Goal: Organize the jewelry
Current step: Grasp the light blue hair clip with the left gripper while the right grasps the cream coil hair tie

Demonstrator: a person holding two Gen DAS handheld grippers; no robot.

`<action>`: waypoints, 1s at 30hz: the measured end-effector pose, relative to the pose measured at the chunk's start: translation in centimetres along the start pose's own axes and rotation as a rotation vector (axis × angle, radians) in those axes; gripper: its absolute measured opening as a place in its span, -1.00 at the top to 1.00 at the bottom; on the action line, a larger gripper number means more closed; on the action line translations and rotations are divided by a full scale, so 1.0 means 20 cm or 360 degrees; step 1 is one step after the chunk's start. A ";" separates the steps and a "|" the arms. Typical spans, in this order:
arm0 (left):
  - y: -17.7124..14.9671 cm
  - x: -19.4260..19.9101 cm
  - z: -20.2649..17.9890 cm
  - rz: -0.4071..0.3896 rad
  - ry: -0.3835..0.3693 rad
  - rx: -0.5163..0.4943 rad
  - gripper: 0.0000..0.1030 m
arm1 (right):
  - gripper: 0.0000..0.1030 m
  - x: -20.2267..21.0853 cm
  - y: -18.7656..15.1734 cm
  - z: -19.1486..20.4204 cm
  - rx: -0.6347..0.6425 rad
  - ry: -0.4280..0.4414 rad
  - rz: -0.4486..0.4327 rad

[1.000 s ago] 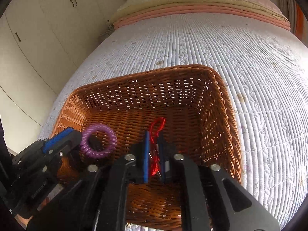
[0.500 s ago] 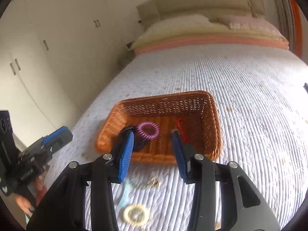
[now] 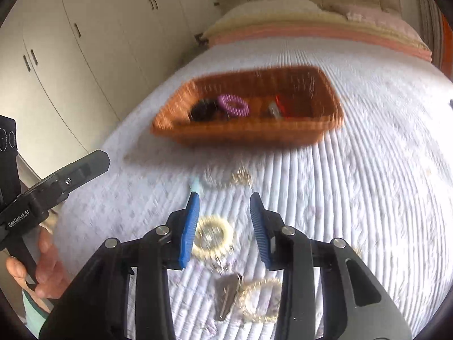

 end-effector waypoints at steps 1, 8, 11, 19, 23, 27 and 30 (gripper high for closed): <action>-0.02 -0.03 0.02 0.0030 -0.0010 0.0022 0.10 | 0.50 -0.02 -0.03 0.00 0.0002 0.0001 0.0022; -0.14 -0.33 0.07 0.0275 -0.0047 0.0156 0.10 | 0.66 -0.15 -0.17 0.01 0.0048 -0.0031 0.0148; -0.17 -0.45 0.06 0.0386 -0.0001 0.0117 0.10 | 0.66 -0.20 -0.19 0.00 0.0060 -0.0090 0.0188; -0.20 -0.50 0.04 0.0425 0.0242 -0.0164 0.44 | 0.81 -0.26 -0.18 0.02 0.0109 -0.0152 0.0212; -0.21 -0.45 0.07 0.0423 0.0191 -0.0156 0.84 | 0.82 -0.24 -0.15 0.01 0.0037 -0.0094 0.0202; -0.21 -0.40 0.12 0.0412 0.0193 -0.0151 0.84 | 0.83 -0.18 -0.04 0.01 -0.0002 -0.0073 0.0108; -0.22 -0.38 0.13 0.0405 0.0158 -0.0144 0.84 | 0.83 -0.12 0.03 -0.06 0.0000 -0.0170 0.0034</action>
Point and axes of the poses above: each gripper's, at about its wrist camera, not at the fingertips, and x roughly against the way its jaws point, z to its left, y to its top, the point moved 10 cm from there along -x, roughly the way its jaws point, and after that the axes turned 6 degrees about -x, right-handed, at the moved point
